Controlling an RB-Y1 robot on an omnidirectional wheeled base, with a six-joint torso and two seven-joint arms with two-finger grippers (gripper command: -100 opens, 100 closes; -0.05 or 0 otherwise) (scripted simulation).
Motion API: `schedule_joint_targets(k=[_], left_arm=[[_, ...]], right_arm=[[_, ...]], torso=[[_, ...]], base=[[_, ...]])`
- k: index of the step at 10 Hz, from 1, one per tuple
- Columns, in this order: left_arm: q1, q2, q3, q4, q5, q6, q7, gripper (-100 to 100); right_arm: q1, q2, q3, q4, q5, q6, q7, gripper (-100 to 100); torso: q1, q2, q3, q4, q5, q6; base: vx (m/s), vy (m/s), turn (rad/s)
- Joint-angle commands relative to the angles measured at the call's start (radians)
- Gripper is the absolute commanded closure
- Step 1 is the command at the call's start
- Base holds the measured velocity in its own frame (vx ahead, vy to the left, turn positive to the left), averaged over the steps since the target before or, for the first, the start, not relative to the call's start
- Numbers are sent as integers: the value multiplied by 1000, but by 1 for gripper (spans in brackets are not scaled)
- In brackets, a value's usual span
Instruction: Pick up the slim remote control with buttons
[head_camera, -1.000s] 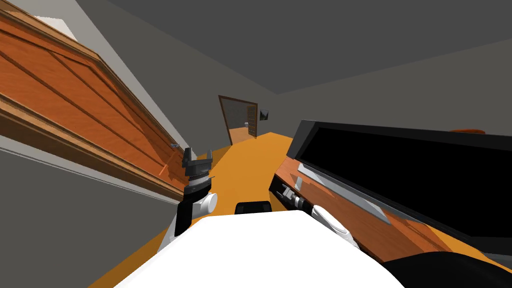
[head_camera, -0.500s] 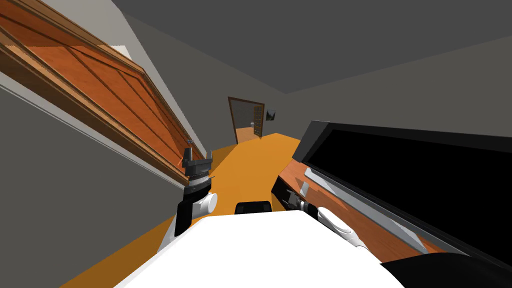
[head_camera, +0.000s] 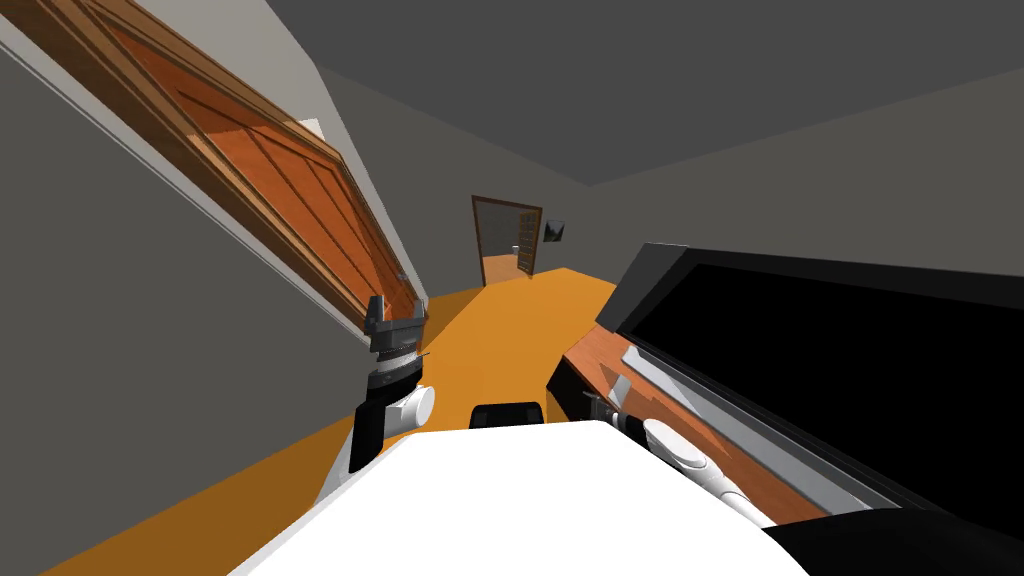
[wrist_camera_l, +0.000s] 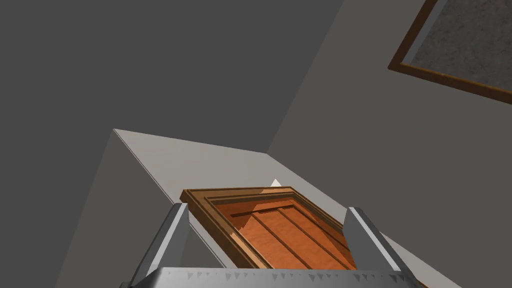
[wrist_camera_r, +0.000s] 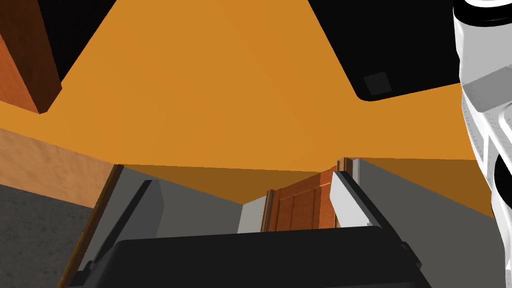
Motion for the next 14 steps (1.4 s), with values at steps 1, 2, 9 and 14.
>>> schedule_joint_targets(k=[1, 2, 9, 14], left_arm=[[0, 0, 0, 0, 0, 0, 0, 0], [0, 0, 0, 0, 0, 0, 0, 0], [0, 0, 0, 0, 0, 0, 0, 0], [0, 0, 0, 0, 0, 0, 0, 0]], right_arm=[[-16, -15, 10, 44, 31, -5, 15, -100], [-32, -39, 25, 80, 64, -11, 42, -100], [-100, -112, 85, 267, 215, -39, 130, -100], [-150, -142, 127, 383, 285, -63, 176, -100]], torso=[[0, 0, 0, 0, 0, 0], [1, 0, 0, 0, 0, 0], [-1, -1, -1, 0, 0, 0], [-3, -1, 0, 0, -1, 1]], base=[[-23, -32, 151], [-24, -34, 328], [-26, -52, 202], [-29, -83, 170]])
